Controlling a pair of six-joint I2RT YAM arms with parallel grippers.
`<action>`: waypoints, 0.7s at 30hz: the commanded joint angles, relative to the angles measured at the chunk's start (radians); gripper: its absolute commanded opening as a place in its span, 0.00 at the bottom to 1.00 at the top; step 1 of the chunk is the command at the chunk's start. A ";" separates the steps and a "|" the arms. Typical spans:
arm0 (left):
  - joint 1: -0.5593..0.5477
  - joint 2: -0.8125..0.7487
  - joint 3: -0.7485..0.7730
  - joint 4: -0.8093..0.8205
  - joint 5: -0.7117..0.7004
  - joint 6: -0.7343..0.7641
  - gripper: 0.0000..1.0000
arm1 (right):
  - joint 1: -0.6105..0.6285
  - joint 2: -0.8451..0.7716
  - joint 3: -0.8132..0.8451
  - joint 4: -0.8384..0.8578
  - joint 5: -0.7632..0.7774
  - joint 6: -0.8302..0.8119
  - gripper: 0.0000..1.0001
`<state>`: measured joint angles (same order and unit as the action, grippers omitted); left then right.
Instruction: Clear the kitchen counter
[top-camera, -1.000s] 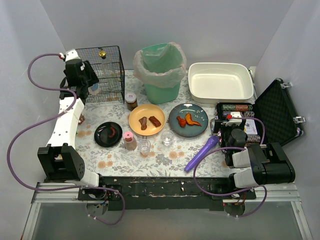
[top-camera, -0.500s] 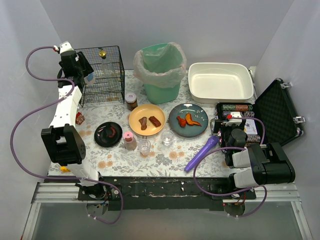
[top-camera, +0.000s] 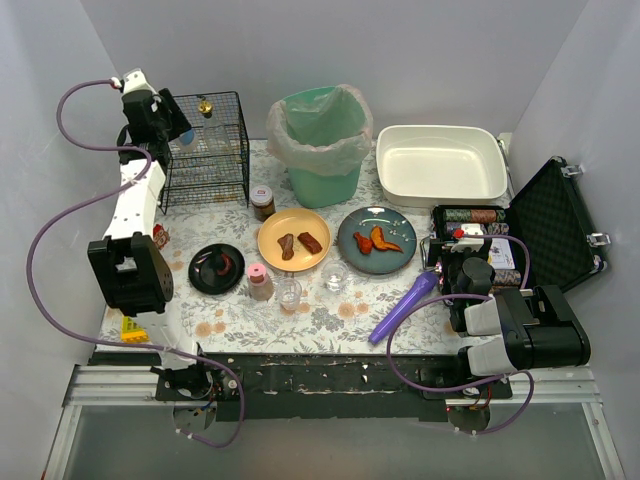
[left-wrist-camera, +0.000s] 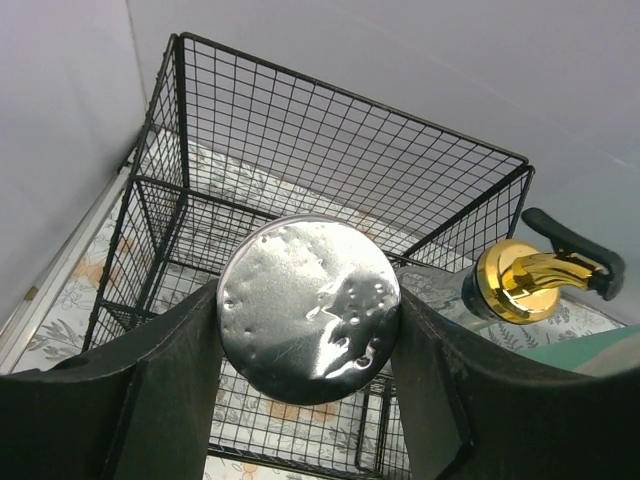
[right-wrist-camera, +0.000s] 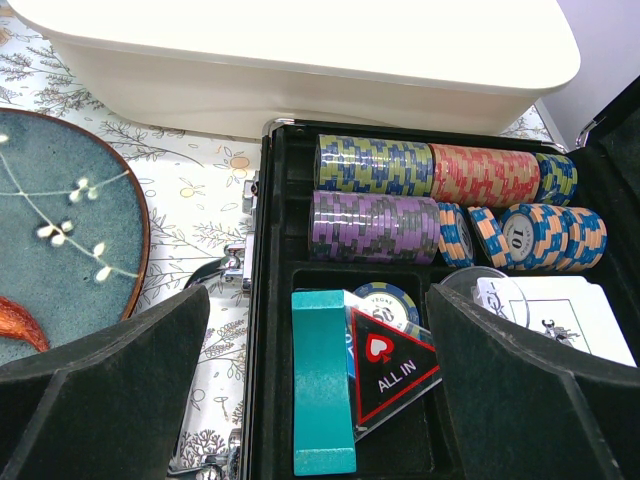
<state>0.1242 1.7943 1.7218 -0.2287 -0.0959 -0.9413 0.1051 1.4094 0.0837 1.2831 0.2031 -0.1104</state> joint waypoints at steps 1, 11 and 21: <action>0.000 -0.001 0.042 0.072 0.041 0.004 0.00 | 0.004 0.003 -0.001 0.064 0.010 -0.014 0.98; 0.000 0.086 0.016 0.098 0.094 -0.013 0.04 | 0.004 0.005 -0.001 0.064 0.010 -0.014 0.98; -0.001 0.142 -0.044 0.111 0.163 -0.028 0.34 | 0.005 0.003 -0.001 0.064 0.010 -0.014 0.98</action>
<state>0.1242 1.9572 1.6917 -0.1635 0.0193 -0.9577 0.1051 1.4090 0.0837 1.2827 0.2028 -0.1104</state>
